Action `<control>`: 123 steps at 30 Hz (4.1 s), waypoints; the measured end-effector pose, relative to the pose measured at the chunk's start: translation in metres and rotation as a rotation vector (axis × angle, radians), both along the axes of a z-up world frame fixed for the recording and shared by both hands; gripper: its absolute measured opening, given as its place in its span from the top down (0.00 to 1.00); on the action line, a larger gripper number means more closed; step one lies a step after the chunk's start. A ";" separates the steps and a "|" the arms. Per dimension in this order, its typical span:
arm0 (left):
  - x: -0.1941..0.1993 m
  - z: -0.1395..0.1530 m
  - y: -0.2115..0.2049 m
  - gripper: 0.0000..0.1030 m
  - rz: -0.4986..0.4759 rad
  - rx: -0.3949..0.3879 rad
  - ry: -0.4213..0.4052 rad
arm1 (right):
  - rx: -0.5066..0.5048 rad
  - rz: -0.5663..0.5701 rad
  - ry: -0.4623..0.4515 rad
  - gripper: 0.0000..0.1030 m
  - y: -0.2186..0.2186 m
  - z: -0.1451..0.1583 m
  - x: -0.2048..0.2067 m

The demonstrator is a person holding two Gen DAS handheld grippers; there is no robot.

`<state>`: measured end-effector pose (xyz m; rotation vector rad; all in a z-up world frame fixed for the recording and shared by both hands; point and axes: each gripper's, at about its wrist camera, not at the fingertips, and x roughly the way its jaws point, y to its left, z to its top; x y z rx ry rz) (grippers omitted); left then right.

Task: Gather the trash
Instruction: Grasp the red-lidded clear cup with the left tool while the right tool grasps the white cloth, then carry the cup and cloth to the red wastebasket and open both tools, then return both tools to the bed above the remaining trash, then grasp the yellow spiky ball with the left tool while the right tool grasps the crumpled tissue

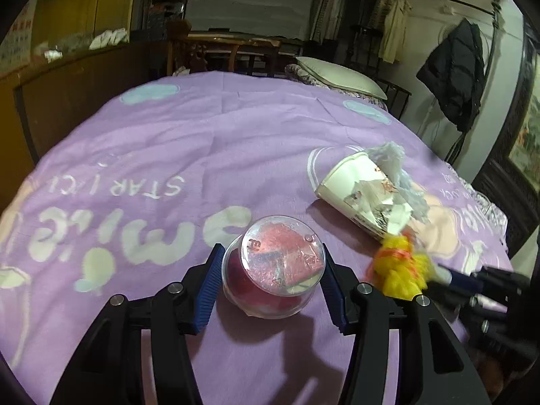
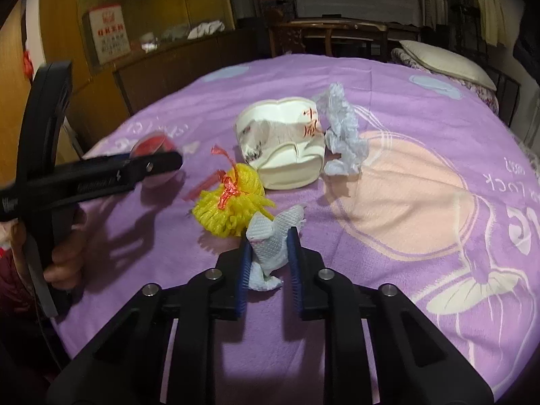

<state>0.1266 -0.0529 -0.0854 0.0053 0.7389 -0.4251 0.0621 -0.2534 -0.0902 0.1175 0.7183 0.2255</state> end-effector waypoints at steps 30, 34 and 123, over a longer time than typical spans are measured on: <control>-0.175 0.041 0.295 0.46 0.514 0.059 0.047 | 0.122 0.433 -0.141 0.80 0.156 0.110 -0.084; -0.184 0.019 0.333 0.21 0.568 0.032 0.108 | 0.104 0.524 -0.087 0.79 0.205 0.108 -0.081; 0.004 -0.022 -0.077 0.65 -0.195 0.077 0.113 | -0.085 -0.432 0.158 0.06 -0.089 -0.033 0.024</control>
